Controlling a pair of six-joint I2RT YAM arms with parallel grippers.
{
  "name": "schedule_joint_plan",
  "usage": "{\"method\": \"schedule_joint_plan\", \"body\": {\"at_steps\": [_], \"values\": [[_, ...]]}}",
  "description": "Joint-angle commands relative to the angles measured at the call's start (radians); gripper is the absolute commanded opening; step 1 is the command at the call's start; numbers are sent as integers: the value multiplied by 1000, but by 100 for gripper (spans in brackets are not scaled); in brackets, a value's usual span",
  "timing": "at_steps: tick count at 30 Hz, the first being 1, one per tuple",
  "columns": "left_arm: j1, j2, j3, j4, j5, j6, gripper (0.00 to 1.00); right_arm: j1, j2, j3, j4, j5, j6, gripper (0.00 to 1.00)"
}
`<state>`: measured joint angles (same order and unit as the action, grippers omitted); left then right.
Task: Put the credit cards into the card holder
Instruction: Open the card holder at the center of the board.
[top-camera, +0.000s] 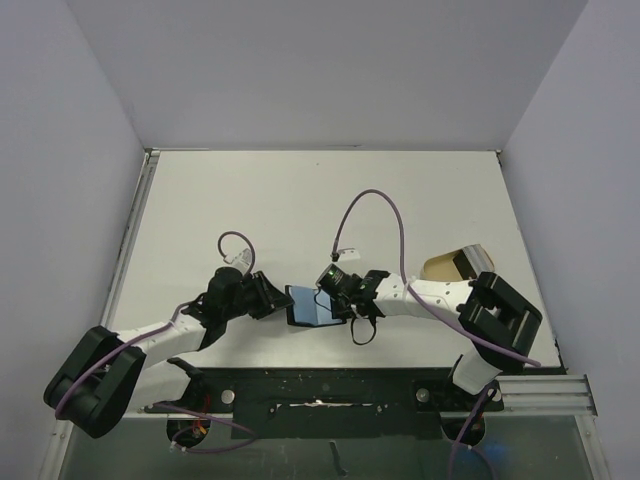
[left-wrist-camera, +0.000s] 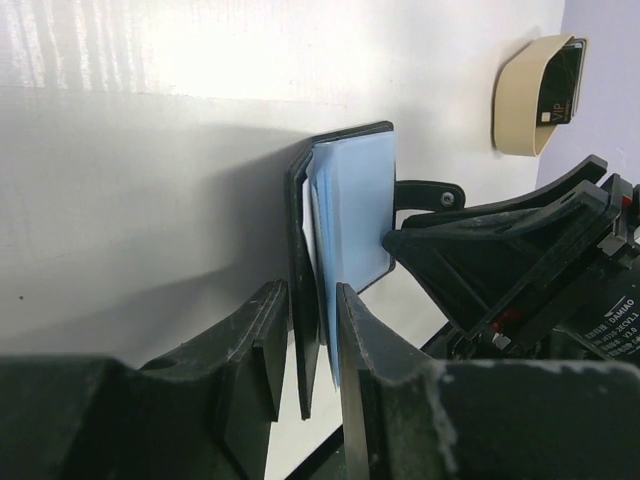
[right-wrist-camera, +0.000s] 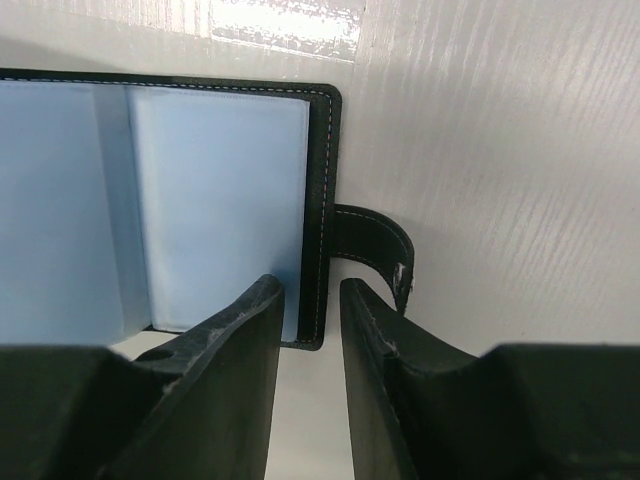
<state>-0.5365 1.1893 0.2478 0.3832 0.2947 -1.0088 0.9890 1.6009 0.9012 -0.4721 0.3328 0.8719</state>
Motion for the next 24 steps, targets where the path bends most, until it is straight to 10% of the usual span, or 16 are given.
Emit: {"method": "schedule_joint_plan", "body": {"at_steps": [1, 24], "values": [[11, -26, 15, -24, -25, 31, 23, -3, -13, -4, 18, 35, 19, 30], [20, 82, 37, 35, 24, 78, 0, 10, -53, -45, 23, 32, 64, 30]]}}
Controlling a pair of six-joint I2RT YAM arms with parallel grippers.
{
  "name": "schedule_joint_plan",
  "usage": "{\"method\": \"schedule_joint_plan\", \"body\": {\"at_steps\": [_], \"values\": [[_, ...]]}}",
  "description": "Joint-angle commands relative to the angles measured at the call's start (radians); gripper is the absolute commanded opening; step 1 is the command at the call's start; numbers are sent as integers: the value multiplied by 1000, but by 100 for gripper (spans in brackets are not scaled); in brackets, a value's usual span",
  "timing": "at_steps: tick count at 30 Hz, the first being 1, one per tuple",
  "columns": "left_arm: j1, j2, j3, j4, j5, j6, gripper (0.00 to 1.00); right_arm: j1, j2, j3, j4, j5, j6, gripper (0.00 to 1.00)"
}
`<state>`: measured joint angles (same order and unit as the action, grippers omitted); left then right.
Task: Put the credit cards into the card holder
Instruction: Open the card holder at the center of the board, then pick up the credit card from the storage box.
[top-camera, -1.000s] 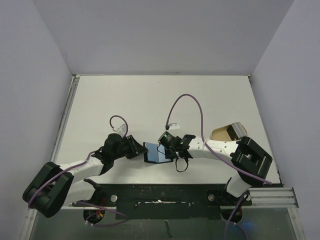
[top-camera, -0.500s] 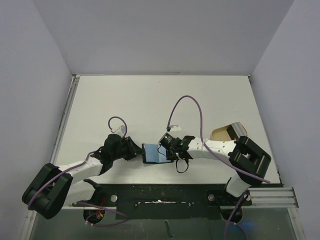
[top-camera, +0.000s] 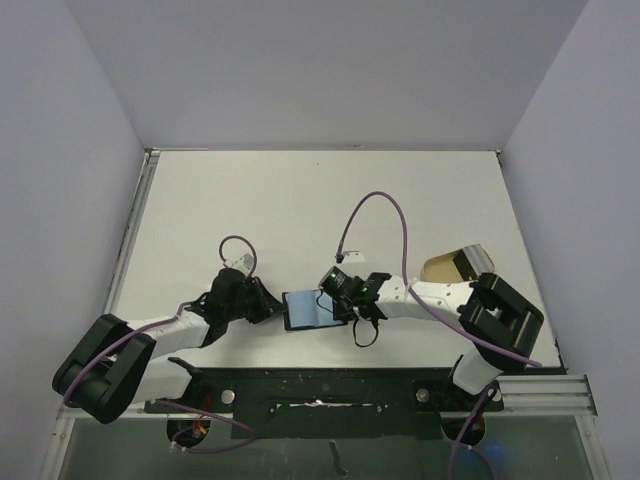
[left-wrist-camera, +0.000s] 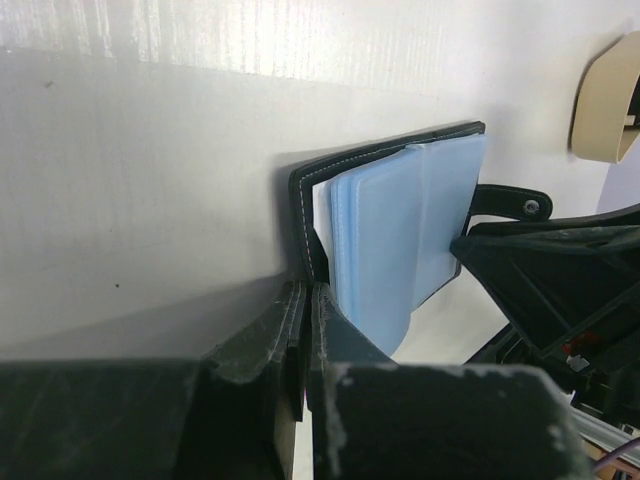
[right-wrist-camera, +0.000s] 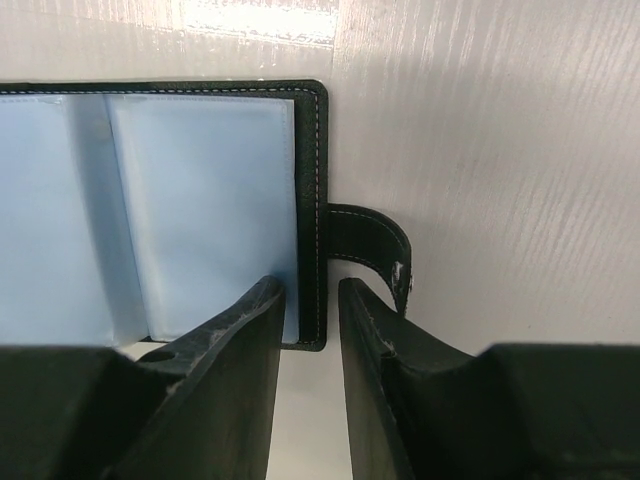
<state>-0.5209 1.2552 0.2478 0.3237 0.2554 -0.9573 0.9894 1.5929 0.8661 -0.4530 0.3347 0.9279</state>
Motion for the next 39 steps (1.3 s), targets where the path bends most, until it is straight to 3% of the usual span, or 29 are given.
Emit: {"method": "schedule_joint_plan", "body": {"at_steps": [1, 18, 29, 34, 39], "values": [[4, 18, 35, 107, 68, 24, 0, 10, -50, -9, 9, 29, 3, 30], [2, -35, 40, 157, 158, -12, 0, -36, -266, 48, -52, 112, -159, 40], [2, -31, 21, 159, 168, -11, 0, -379, -310, 115, -131, 192, -393, 44], [2, -31, 17, 154, 166, -5, 17, -563, -312, 132, -79, 156, -554, 46], [3, -27, 27, 157, 180, 0, 29, -703, -302, 146, -60, 27, -690, 55]]}}
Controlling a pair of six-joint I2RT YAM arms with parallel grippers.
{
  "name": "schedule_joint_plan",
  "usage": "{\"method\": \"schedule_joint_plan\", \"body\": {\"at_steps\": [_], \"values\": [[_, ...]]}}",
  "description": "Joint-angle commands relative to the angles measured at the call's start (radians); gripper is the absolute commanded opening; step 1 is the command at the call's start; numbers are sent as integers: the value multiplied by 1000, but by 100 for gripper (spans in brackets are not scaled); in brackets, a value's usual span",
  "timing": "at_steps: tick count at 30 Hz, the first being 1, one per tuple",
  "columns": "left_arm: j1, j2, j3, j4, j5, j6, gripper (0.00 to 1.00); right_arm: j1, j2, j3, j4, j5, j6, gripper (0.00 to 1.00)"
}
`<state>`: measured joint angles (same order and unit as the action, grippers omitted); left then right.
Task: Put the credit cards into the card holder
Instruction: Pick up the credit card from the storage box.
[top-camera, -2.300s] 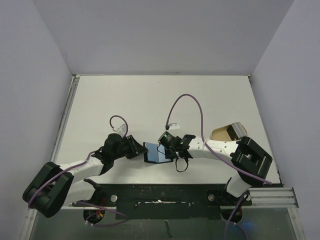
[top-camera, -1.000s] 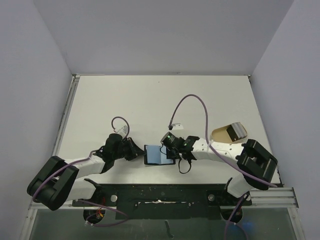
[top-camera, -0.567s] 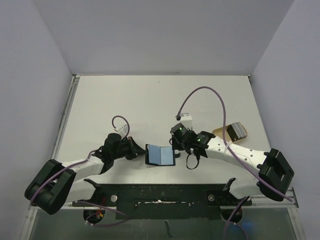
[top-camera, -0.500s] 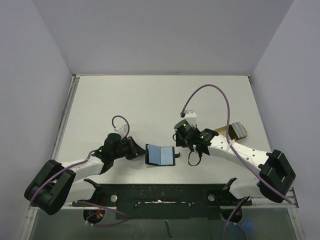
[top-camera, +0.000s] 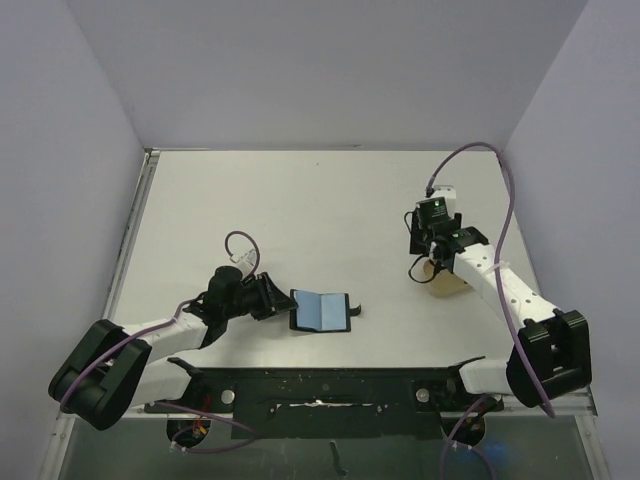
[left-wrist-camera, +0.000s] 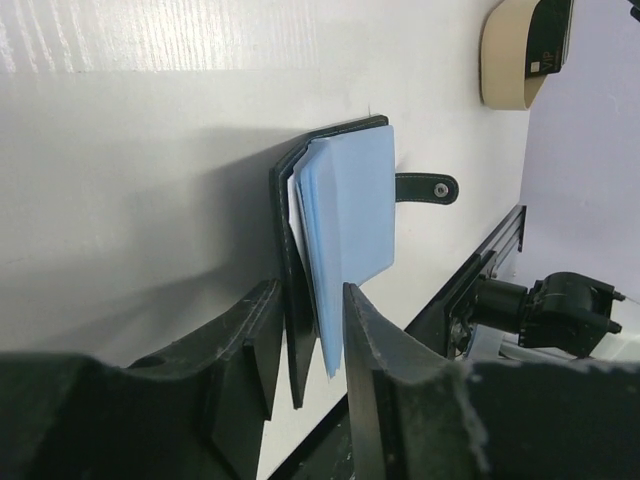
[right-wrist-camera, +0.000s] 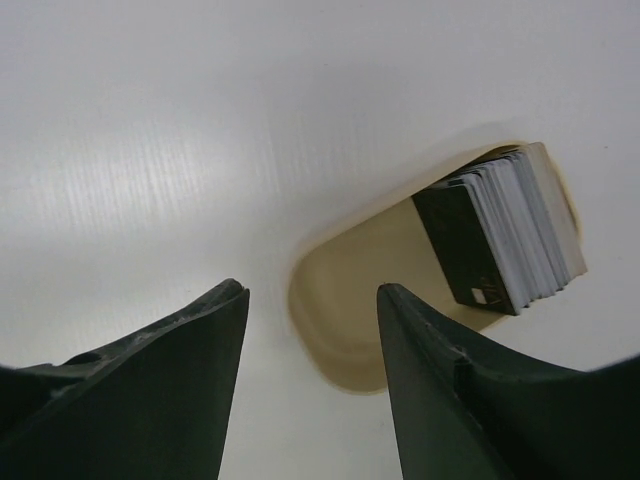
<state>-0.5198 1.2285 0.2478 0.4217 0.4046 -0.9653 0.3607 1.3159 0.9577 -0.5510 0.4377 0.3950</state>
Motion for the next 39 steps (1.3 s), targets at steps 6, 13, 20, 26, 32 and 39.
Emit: {"method": "schedule_joint_plan", "body": {"at_steps": [6, 13, 20, 26, 32, 39], "values": [[1, 15, 40, 72, 35, 14, 35, -212, 19, 65, 6, -77, -306, 65], [2, 45, 39, 89, 36, 19, 34, -277, 42, 43, 85, -59, -487, 66], [1, 40, 38, 89, 51, 19, 34, -287, 114, 11, 151, -33, -577, 64], [4, 6, 31, 79, 51, 13, 34, -322, 156, -9, 156, 11, -618, 64], [7, -3, 29, 77, 52, 13, 34, -348, 175, -45, 177, -1, -628, 63], [8, 0, 24, 84, 55, 13, 34, -351, 203, -54, 185, 26, -631, 60]]}}
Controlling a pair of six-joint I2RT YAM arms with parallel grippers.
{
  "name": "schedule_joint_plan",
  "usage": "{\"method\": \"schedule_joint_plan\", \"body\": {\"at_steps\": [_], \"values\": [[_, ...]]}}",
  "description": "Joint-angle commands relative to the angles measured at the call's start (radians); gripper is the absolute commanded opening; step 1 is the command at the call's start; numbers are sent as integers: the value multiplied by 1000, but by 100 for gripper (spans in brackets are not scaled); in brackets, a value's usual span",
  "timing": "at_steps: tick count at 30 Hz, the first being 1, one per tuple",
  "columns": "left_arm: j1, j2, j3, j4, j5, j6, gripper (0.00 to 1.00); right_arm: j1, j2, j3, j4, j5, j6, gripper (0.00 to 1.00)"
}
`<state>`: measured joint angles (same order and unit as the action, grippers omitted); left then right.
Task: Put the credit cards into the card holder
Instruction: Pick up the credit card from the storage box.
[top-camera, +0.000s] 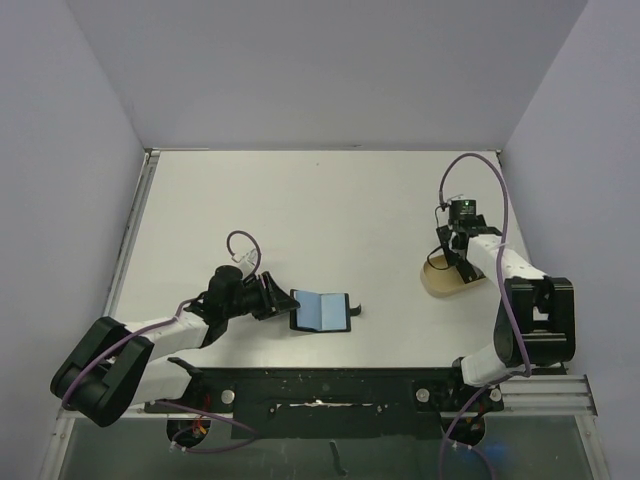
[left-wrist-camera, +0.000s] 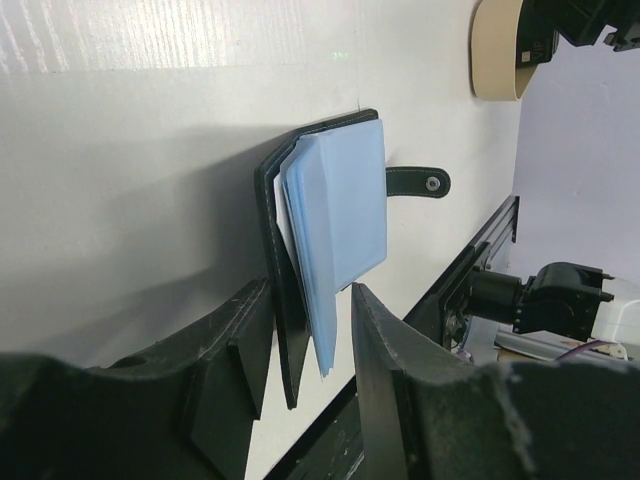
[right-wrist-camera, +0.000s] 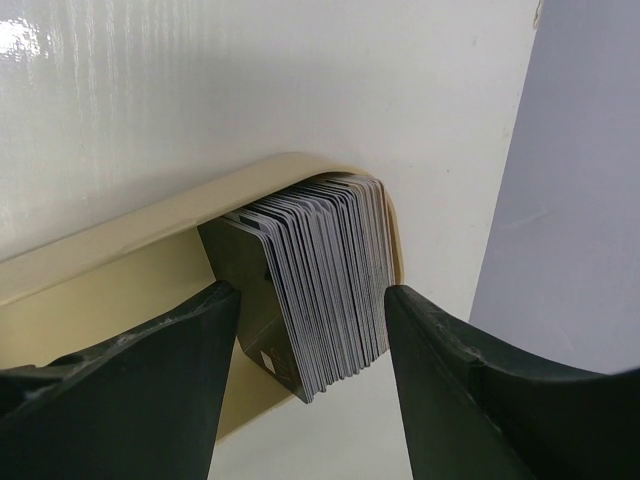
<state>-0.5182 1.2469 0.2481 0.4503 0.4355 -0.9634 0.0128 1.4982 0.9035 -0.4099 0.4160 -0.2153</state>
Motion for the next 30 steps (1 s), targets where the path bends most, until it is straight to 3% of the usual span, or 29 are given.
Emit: {"method": "schedule_joint_plan", "body": {"at_steps": [1, 30], "values": [[7, -18, 23, 54, 24, 11, 34, -5, 23, -1, 45, 53, -21, 59], [19, -28, 23, 47, 29, 12, 34, -5, -8, 6, 54, 141, -29, 33]]}}
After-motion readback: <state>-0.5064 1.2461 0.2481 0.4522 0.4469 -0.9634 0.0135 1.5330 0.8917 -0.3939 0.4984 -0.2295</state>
